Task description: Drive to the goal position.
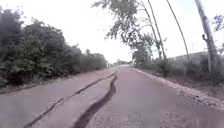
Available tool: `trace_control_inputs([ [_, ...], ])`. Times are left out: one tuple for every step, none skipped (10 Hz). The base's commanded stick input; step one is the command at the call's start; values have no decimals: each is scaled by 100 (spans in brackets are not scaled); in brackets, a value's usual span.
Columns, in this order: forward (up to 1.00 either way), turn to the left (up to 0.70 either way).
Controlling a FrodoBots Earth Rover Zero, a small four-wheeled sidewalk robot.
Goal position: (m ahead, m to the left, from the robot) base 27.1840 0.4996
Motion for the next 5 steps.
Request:
trace_control_inputs([
  [100,0],
  [100,0],
  [100,0],
  [100,0],
  [100,0],
])
